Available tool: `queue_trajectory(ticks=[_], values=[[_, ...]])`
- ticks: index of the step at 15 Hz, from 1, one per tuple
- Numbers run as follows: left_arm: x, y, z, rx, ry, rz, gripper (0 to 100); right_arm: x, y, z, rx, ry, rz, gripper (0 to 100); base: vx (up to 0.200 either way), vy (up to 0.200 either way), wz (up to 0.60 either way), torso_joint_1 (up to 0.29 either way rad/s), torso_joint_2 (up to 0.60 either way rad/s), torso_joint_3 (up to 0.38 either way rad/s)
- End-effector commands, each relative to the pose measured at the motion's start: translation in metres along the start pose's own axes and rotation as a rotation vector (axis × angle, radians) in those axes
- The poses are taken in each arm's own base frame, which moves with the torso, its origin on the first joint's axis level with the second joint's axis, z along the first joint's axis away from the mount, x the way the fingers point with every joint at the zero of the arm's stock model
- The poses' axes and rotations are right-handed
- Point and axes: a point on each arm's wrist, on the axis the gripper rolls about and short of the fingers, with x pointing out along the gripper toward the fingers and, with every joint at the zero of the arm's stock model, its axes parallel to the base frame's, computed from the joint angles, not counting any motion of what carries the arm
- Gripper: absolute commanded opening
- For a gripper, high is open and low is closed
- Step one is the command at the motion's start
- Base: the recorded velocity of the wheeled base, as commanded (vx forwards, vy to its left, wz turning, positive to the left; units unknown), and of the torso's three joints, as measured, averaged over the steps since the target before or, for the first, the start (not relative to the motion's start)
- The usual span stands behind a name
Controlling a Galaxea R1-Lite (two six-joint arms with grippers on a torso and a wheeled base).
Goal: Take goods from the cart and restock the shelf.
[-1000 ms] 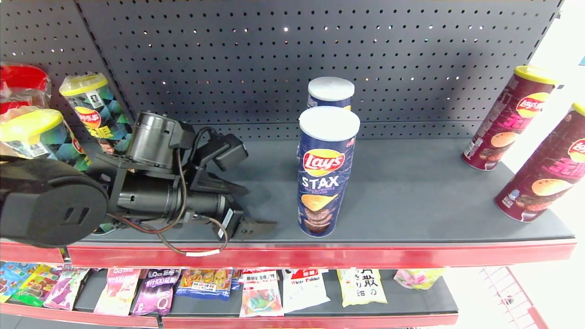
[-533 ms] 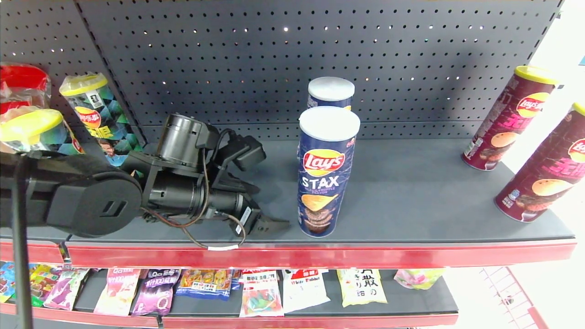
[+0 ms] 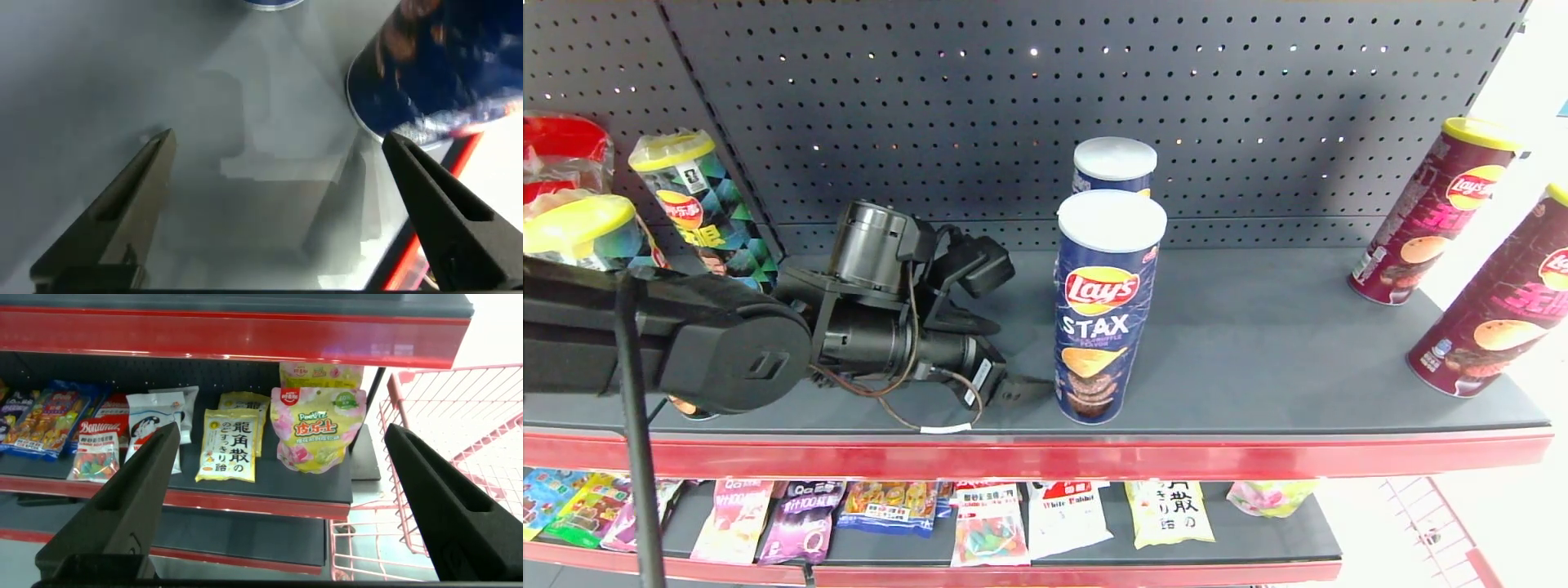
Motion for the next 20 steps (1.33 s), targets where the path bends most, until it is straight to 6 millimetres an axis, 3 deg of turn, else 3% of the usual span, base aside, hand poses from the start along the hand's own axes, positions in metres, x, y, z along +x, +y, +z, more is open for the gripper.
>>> queue_trajectory(ticks=[1, 8, 10, 12, 14, 15, 16, 18, 20], values=[[0.003, -0.004, 0.000, 0.005, 0.004, -0.015, 100, 0.000, 0.000, 0.000, 0.000, 0.002, 0.000, 100, 0.000, 0.000, 0.00, 0.000, 0.00, 0.000], [0.002, -0.004, -0.002, 0.003, 0.009, -0.014, 100, 0.000, 0.000, 0.000, 0.000, 0.000, 0.000, 100, 0.000, 0.000, 0.00, 0.000, 0.00, 0.000], [-0.015, 0.003, -0.004, -0.014, -0.003, 0.021, 100, 0.000, 0.000, 0.000, 0.000, 0.002, 0.000, 100, 0.000, 0.000, 0.00, 0.000, 0.00, 0.000], [-0.055, 0.009, -0.005, -0.033, -0.050, 0.087, 100, 0.000, 0.000, 0.000, 0.000, 0.000, 0.000, 100, 0.000, 0.000, 0.00, 0.000, 0.00, 0.000], [-0.118, -0.004, -0.010, -0.051, -0.135, 0.159, 100, 0.000, 0.000, 0.000, 0.001, 0.000, 0.000, 100, 0.000, 0.000, 0.00, 0.000, 0.00, 0.000], [-0.149, -0.015, -0.016, -0.062, -0.170, 0.191, 100, 0.000, 0.000, 0.000, 0.001, 0.000, 0.002, 100, 0.000, 0.000, 0.00, 0.000, 0.00, 0.000], [-0.192, -0.036, -0.029, -0.082, -0.205, 0.225, 100, 0.000, 0.000, 0.000, 0.001, 0.000, 0.002, 100, 0.000, 0.000, 0.00, 0.000, 0.00, 0.000], [-0.258, -0.076, -0.065, -0.137, -0.238, 0.336, 100, 0.000, 0.000, 0.000, 0.001, 0.000, 0.002, 100, 0.000, 0.000, 0.00, 0.000, 0.00, 0.000], [-0.283, -0.098, -0.092, -0.216, -0.264, 0.514, 100, 0.000, 0.000, 0.000, 0.001, 0.000, 0.002, 100, 0.000, 0.000, 0.00, 0.000, 0.00, 0.000]])
